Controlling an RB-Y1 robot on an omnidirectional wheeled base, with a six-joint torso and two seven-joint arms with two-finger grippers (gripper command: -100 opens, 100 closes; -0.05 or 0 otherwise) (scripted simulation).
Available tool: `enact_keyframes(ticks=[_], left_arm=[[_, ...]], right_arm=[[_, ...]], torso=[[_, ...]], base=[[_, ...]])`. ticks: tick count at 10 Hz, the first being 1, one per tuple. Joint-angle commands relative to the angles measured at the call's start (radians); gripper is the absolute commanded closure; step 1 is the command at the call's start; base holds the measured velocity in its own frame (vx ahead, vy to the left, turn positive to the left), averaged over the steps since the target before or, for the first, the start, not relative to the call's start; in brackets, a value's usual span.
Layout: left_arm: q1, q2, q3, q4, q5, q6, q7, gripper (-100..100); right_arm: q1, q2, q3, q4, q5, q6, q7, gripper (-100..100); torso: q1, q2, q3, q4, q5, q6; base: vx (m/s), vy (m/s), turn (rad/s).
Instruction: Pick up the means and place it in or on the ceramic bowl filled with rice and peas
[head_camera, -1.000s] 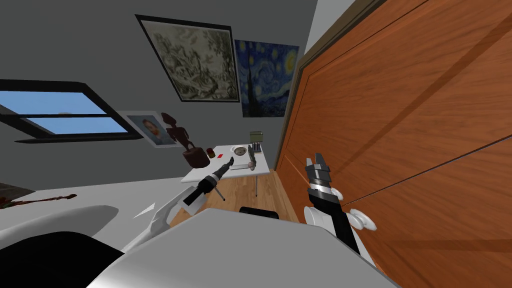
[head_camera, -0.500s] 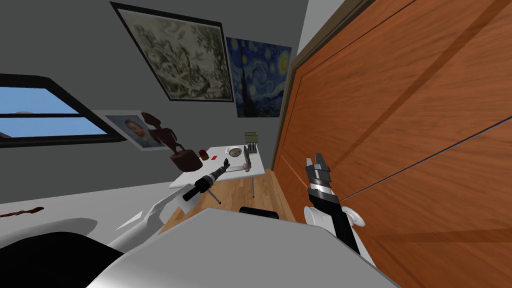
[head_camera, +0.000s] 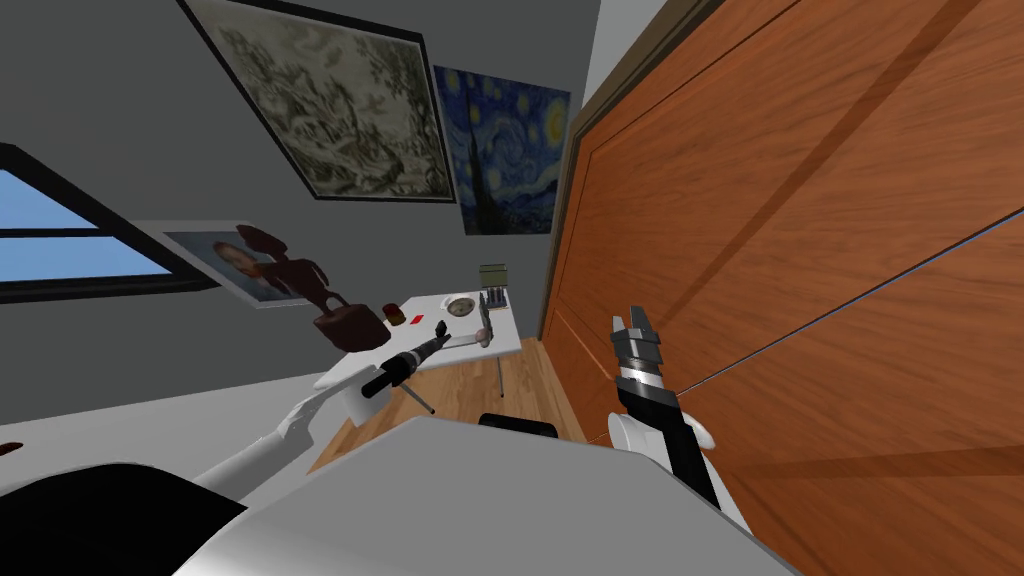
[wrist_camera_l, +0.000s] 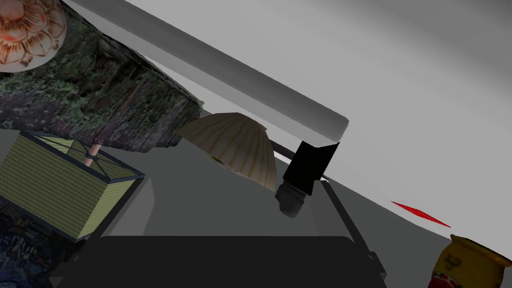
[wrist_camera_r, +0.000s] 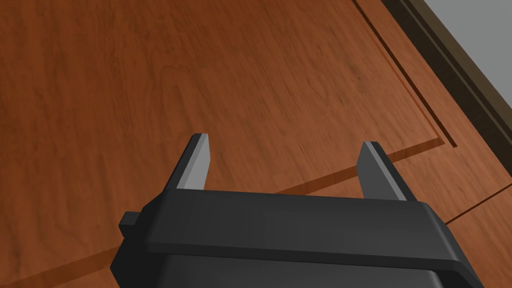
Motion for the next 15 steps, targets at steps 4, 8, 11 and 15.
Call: enact_keyframes(ticks=[4, 8, 11, 15], left_arm=[[0.001, 0.112, -0.012, 0.06, -0.003, 0.078, -0.008, -100], [-0.004, 0.224, -0.028, 0.123, -0.005, 0.153, -0.017, -100], [-0.007, 0.285, -0.037, 0.157, -0.007, 0.196, -0.023, -100], [-0.022, 0.238, -0.042, 0.187, -0.019, 0.179, -0.033, -100]], right_arm=[[0.0, 0.0, 0.0, 0.0, 0.0, 0.0, 0.0, 0], [0.0, 0.0, 0.0, 0.0, 0.0, 0.0, 0.0, 0], [0.0, 0.0, 0.0, 0.0, 0.0, 0.0, 0.0, 0], [0.0, 0.0, 0.0, 0.0, 0.0, 0.0, 0.0, 0]], torso=[[0.0, -0.001, 0.0, 0.0, 0.0, 0.0], [-0.001, -0.001, -0.001, 0.0, 0.0, 0.0], [0.0, -0.001, 0.0, 0.0, 0.0, 0.0], [0.003, 0.0, 0.0, 0.0, 0.001, 0.0]], base=[[0.035, -0.049, -0.06], [0.045, -0.059, -0.079], [0.041, -0.05, -0.06], [0.026, 0.003, -0.044]])
